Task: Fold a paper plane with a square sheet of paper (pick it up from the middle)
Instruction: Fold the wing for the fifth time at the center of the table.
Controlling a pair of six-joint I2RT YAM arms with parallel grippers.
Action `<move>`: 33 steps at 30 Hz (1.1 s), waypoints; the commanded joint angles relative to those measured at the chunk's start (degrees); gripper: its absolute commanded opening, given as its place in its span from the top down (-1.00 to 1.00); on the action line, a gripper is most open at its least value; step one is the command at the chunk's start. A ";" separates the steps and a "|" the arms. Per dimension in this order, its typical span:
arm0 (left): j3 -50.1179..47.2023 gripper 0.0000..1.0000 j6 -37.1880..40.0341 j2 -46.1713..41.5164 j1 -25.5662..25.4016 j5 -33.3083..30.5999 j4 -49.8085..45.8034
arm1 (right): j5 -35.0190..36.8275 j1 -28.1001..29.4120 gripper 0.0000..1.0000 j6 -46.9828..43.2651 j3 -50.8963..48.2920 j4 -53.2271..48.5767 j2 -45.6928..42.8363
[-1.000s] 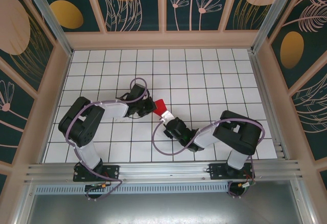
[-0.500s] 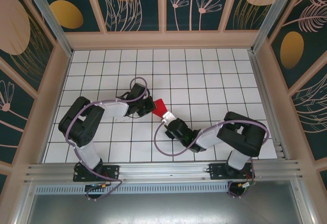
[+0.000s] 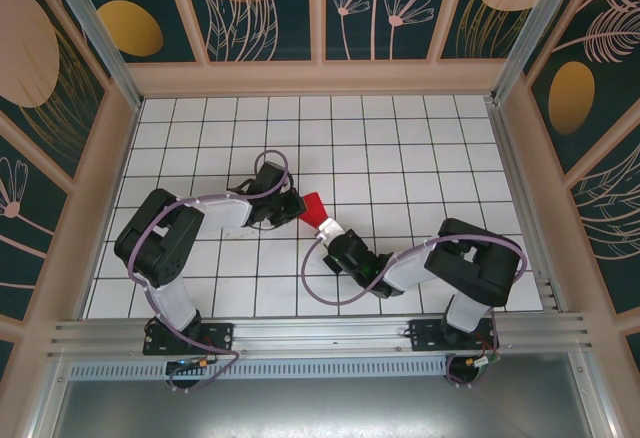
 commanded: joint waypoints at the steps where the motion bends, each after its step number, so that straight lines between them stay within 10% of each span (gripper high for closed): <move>1: 1.00 0.58 0.88 -2.51 0.40 -1.53 -2.01 | -1.11 -0.70 1.00 1.89 0.29 -0.89 -1.73; 11: -0.63 -0.09 0.81 -11.74 0.38 -10.74 -7.02 | -20.05 -6.97 1.00 11.84 -2.29 0.91 -8.05; 33: -4.97 -0.14 -0.97 -15.45 0.41 -8.84 -3.93 | -31.46 -12.74 1.00 22.99 -3.87 3.04 -4.05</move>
